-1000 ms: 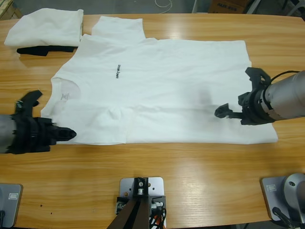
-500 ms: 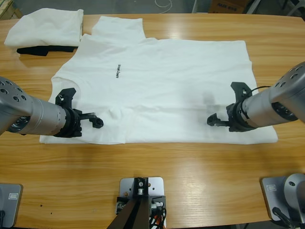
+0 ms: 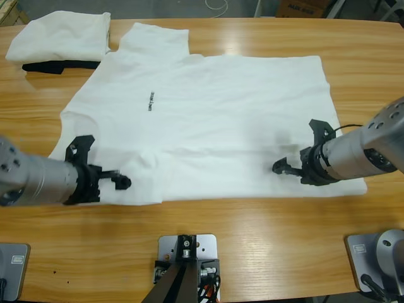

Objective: Fold clothes

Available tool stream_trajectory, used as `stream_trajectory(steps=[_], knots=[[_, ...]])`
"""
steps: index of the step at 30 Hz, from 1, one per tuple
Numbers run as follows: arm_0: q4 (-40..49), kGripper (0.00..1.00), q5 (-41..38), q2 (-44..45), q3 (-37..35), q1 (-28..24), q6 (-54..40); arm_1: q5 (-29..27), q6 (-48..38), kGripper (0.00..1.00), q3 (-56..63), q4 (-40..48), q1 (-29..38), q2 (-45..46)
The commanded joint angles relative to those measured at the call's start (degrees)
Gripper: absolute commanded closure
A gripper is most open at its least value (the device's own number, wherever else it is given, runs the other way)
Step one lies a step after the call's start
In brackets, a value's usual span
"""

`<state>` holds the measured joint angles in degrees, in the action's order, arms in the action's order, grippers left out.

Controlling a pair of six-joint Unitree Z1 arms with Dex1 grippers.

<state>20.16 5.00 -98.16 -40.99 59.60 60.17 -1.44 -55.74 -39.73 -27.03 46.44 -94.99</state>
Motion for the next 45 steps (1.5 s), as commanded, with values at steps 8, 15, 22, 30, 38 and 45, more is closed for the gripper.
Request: stream_trajectory(steps=[8, 15, 22, 30, 38, 45], knots=[[7.3, 0.004, -0.8, 7.1, 6.5, 8.6, 9.1, 4.7, -11.2, 0.013, 3.5, -8.2, 11.8, 4.4], [13.6, 0.0, -0.1, 22.8, 1.2, 3.8, 9.0, -2.7, 1.3, 0.018, -7.4, -15.7, 9.8, 16.6], [8.4, 0.0, -12.4, 22.3, -15.2, -27.9, -22.3, 8.0, 25.4, 0.086, -18.0, -16.0, -16.1, 16.4], [12.6, 0.005, -28.3, -10.8, -43.3, -43.5, -57.0, 15.6, 41.0, 0.128, -28.1, -18.7, -33.1, 2.6], [38.5, 0.104, -30.0, -35.8, -82.0, -47.3, -76.4, 16.3, 43.9, 0.134, -28.5, -16.6, -36.9, -4.3], [43.4, 0.162, -32.0, -45.1, -89.8, -48.9, -74.8, 17.3, 48.4, 0.136, -30.8, -15.1, -44.7, -11.5]])
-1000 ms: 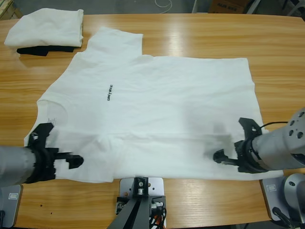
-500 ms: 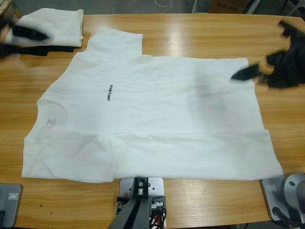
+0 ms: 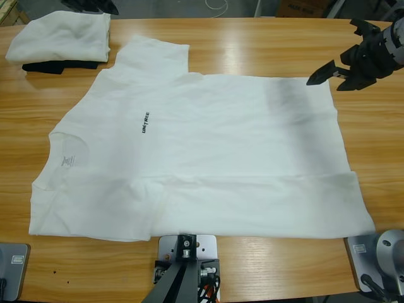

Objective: Fold clothes

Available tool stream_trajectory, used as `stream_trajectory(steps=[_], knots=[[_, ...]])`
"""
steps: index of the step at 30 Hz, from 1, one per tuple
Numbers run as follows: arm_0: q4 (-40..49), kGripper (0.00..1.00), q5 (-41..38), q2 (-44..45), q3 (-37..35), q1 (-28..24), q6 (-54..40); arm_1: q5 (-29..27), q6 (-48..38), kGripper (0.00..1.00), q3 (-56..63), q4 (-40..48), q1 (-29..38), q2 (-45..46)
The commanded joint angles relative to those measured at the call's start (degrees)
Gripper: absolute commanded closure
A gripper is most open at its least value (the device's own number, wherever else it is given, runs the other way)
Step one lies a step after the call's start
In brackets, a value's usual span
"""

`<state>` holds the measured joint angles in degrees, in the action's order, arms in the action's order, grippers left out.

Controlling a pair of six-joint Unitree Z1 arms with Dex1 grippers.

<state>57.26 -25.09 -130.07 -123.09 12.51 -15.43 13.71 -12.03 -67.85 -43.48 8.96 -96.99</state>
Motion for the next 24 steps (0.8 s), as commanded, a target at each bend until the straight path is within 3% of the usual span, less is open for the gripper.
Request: stream_trajectory(steps=[1, 4, 6, 15, 24], knots=[[7.3, 0.161, -1.0, -14.0, -8.1, -1.7, 0.8, 2.3, 5.1, 0.136, -3.3, 1.4, -8.2, -10.4], [8.8, 0.155, 0.0, -16.0, -9.7, -1.3, 0.8, 2.6, 5.3, 0.136, -5.3, 1.4, -9.6, -12.2], [9.1, 0.087, 1.1, -17.2, -10.9, -0.9, 0.8, 2.6, 5.3, 0.137, -6.0, 1.4, -9.8, -13.0], [11.9, 0.1, 4.1, -20.2, -15.4, 1.1, 2.0, 2.6, 5.3, 0.135, -5.9, 2.3, -10.2, -14.1], [15.7, 0.119, 13.7, -22.7, -19.1, 4.0, 2.0, 2.6, 5.3, 0.138, -5.6, 3.1, -10.6, -15.0]])
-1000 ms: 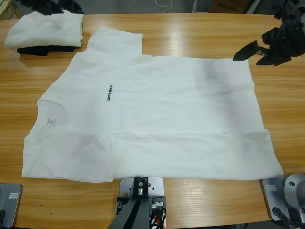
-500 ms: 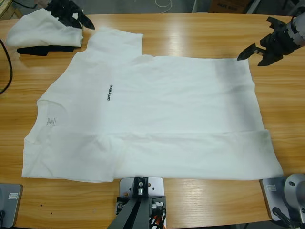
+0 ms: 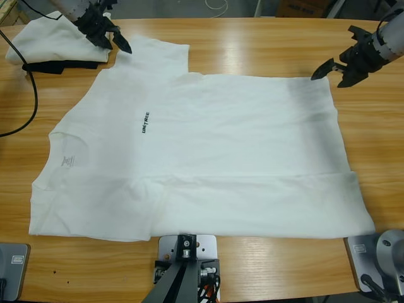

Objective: Fold clothes

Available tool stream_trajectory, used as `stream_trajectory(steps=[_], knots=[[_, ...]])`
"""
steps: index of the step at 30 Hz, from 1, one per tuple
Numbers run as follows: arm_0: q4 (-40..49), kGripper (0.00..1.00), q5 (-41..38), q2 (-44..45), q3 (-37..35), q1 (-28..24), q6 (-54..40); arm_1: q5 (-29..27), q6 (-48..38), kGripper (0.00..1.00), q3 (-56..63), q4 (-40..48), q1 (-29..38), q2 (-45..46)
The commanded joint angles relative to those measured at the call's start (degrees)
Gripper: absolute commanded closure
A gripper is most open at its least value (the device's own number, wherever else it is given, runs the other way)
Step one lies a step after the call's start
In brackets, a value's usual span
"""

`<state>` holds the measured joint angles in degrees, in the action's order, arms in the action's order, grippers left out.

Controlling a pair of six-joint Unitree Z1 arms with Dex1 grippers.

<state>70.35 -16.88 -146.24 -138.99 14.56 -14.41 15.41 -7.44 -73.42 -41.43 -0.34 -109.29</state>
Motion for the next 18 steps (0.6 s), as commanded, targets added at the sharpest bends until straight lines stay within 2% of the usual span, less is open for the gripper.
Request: stream_trajectory(steps=[1, 4, 18], knots=[[2.7, 0.129, 5.6, -6.6, -3.3, 2.0, 1.0, 0.9, 0.8, 0.138, 0.1, 1.2, -1.4, -2.8], [2.7, 0.178, 5.7, -6.9, -4.0, 2.0, 1.1, 0.9, 0.8, 0.138, 0.1, 1.6, -1.5, -3.1], [4.4, 0.17, 5.6, -7.5, -5.4, 4.5, 5.1, 0.9, 0.8, 0.136, 0.5, 1.8, -2.9, -3.2]])
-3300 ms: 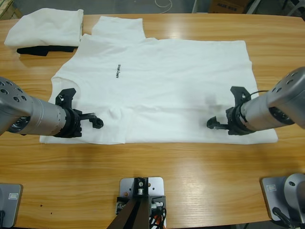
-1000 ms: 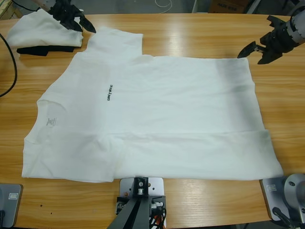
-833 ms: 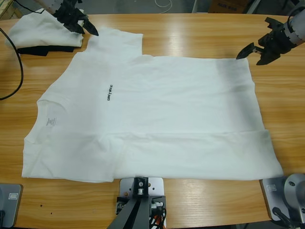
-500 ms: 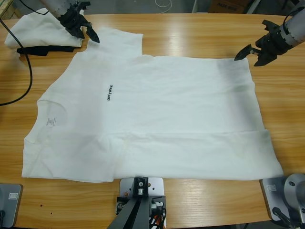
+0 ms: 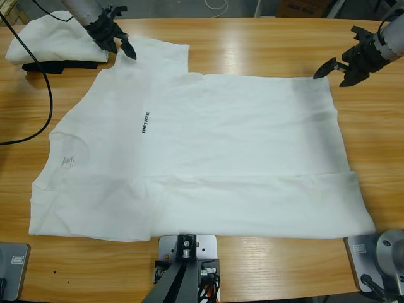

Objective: Fold clothes

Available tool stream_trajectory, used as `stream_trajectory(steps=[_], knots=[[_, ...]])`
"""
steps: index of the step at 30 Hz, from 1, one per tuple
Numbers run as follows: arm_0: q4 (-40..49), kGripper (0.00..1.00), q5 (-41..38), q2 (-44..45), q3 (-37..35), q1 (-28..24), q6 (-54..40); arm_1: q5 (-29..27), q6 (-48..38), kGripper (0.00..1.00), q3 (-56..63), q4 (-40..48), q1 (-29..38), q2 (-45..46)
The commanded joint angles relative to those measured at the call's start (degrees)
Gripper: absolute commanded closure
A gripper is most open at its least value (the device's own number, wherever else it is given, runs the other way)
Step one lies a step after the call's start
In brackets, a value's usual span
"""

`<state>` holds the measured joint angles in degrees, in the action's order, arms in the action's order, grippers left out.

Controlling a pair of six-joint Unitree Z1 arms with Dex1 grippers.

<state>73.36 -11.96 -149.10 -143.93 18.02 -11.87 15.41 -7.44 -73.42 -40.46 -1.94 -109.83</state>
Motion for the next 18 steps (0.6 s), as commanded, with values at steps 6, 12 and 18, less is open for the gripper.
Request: stream_trajectory(steps=[6, 12, 18], knots=[[2.8, 0.17, 0.8, -4.8, -0.6, -1.4, 3.0, 0.9, 0.8, 0.137, 0.6, 0.9, -1.6, -2.6], [3.6, 0.101, 6.9, -5.8, -1.8, -0.8, 3.1, 0.8, 0.8, 0.138, 0.9, 1.4, -1.6, -3.0], [3.7, 0.101, 7.9, -7.0, -4.4, 1.2, 4.0, 0.8, 0.8, 0.138, 0.5, 1.4, -1.7, -3.6]])
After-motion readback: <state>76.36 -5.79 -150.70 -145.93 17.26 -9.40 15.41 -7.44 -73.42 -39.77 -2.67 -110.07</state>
